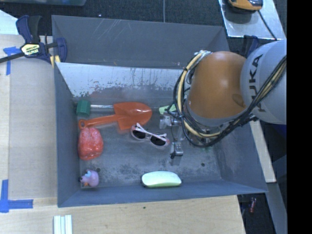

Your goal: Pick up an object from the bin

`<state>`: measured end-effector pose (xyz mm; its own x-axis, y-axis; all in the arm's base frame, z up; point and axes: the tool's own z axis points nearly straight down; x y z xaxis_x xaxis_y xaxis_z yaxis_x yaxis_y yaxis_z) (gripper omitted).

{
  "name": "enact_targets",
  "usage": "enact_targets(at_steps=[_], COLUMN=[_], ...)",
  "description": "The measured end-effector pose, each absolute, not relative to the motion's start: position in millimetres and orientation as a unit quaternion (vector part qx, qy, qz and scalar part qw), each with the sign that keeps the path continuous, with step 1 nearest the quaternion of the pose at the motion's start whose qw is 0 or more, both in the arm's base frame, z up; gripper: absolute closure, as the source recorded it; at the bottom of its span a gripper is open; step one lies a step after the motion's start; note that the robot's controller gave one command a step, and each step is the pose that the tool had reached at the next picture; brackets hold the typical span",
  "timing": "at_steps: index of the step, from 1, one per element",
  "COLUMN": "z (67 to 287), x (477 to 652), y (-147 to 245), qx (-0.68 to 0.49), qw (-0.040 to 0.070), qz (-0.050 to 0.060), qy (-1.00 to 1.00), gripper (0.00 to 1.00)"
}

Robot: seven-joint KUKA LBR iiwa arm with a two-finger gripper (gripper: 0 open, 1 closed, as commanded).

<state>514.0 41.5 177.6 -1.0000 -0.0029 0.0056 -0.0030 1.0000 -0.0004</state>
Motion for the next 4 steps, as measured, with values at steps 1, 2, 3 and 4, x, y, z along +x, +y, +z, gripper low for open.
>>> enact_targets(at_steps=[1,2,3,4], z=[182,115,129,104], x=[515.8,556.0,586.5,586.7], y=[41,45,49,61], qx=[0.001,-0.049,-0.096,-0.081], qw=[-0.002,-0.004,-0.005,-0.002], qz=[0.0,-0.001,-0.001,0.0], qy=[-1.0,-0.999,-0.995,-0.997], gripper=[0.0,0.0,0.0,0.0])
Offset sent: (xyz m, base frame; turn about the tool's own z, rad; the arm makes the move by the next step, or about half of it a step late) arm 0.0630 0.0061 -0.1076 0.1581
